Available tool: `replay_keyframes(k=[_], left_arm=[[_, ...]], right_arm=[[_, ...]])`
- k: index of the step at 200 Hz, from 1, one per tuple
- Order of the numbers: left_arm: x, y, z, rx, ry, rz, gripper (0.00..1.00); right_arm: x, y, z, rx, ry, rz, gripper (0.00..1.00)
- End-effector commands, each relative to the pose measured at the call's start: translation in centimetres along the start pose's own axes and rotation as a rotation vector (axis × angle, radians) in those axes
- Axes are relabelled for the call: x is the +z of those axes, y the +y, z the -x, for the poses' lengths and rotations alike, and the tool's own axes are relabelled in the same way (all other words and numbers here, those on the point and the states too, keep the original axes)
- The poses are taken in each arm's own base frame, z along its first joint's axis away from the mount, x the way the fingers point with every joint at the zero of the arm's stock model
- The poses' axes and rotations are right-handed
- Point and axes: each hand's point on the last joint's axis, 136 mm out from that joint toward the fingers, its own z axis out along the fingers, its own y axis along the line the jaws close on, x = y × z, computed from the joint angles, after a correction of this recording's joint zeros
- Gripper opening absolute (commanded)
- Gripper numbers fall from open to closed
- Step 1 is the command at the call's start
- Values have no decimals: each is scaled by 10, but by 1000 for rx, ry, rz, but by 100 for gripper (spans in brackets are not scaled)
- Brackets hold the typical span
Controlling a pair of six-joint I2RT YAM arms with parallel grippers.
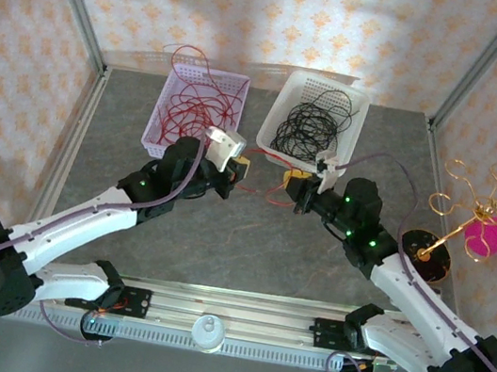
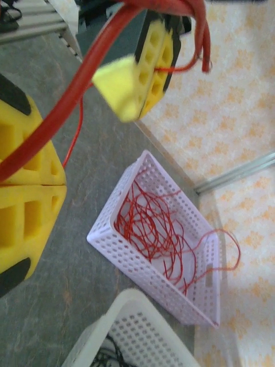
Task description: Untangle the cables
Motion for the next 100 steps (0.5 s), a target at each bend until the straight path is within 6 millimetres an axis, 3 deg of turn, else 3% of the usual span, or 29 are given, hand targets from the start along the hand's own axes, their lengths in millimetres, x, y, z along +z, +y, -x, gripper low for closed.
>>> replay_keyframes(k=[1,21,38,100], left_arm=[[-21,9,21,-25,-90,56,0],[-35,10,21,-34,-102,65,0],[-50,16,23,-39,-114,102,0],[-104,44,33,-35,-164,288,0]], right_arm=[[-14,-28,31,-38,-94,-222,0],[-37,-75,46,-14,-175,-526,0],[-58,-100,51,11,-239,-705,0],[-92,-131,54,53,-326,-897,0]])
